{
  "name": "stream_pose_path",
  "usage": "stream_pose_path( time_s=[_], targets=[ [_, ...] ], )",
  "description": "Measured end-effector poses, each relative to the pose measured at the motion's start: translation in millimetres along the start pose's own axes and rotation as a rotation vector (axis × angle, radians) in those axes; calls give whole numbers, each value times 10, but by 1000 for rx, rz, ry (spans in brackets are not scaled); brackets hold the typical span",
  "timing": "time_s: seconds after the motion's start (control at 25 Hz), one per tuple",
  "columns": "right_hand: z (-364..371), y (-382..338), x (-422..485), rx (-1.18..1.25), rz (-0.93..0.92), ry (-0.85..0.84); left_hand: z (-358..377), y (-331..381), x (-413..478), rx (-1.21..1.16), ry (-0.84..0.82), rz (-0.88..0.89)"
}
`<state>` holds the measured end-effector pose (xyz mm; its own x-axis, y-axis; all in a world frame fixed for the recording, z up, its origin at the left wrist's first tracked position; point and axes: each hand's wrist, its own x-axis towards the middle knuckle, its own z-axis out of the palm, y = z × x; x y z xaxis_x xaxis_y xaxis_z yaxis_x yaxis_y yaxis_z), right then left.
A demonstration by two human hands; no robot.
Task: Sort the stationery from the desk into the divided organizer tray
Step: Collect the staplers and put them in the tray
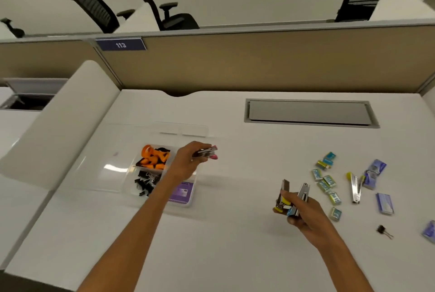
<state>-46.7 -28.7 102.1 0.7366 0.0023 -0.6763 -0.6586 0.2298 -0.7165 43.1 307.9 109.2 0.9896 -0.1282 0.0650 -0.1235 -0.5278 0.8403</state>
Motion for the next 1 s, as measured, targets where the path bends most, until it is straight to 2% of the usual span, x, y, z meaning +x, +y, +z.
stream_pose_path(
  time_s=[0.16,0.36,0.52,0.76,0.84,1.0],
  targets=[
    [293,103,-55,-80,-18,-35,-547,-515,66,301,-95,-68],
    [558,143,-130,-150,-50,5,-552,-806,204,616,-418,-66],
    [722,124,-135,-188,-94,21,-420,-877,259,744,-538,-42],
    [1158,-2,-42,-376,-187,36,-500,-916,349,765,-648,-29],
    [1419,-107,52,-473,-235,-5,-615,-897,368,654,-583,-51],
    [2077,-371,324,-728,-311,-73,-949,-860,231,340,-163,-127]
  ],
)
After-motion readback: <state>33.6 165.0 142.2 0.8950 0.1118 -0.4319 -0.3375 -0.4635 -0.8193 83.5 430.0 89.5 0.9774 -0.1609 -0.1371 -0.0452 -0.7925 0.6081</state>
